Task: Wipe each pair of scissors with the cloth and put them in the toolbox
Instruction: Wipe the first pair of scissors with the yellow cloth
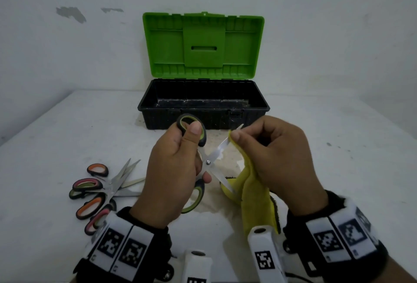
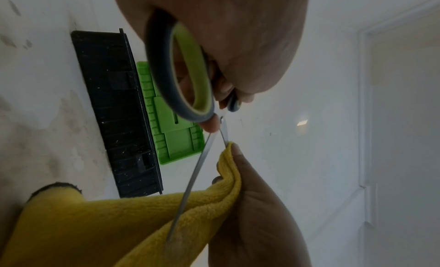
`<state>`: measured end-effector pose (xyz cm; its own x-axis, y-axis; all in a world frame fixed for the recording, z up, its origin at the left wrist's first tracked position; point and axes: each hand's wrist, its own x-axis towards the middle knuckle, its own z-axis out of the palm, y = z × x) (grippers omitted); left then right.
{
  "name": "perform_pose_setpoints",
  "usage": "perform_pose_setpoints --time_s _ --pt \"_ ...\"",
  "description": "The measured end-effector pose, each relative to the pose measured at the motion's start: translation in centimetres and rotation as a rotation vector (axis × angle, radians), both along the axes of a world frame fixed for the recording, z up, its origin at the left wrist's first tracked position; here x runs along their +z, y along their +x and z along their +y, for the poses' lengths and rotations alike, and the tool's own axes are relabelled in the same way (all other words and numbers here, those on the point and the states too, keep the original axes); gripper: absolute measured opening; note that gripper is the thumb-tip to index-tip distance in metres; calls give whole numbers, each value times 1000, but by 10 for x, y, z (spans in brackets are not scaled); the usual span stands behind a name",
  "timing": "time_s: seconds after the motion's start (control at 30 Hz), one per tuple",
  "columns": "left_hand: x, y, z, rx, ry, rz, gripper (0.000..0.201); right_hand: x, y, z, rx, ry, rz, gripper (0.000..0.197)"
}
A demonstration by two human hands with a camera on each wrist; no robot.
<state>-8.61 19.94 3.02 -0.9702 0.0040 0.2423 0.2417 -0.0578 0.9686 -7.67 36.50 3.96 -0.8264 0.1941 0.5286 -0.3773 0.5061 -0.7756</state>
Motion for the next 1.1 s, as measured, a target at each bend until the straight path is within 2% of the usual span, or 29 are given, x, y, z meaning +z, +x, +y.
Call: perform_pose_setpoints --time_s 0.23,0.47,0.6,0.8,0.97,1.1 --pt "-2 1 3 28 -21 -37 35 7 -11 23 -174 -43 -10 17" --pt "-1 3 8 46 -172 50 32 0 6 -13 -22 94 -13 16" --pt "-2 5 8 91 -259 164 28 -9 -5 -10 -91 72 -6 17" --pt "-4 5 6 110 -280 234 25 -9 -2 -14 -71 75 -4 16" --pt "-4 4 9 97 -265 252 24 -8 -12 -4 -158 22 9 18" --pt "-4 4 10 110 -226 212 27 -12 0 -19 -70 49 15 16"
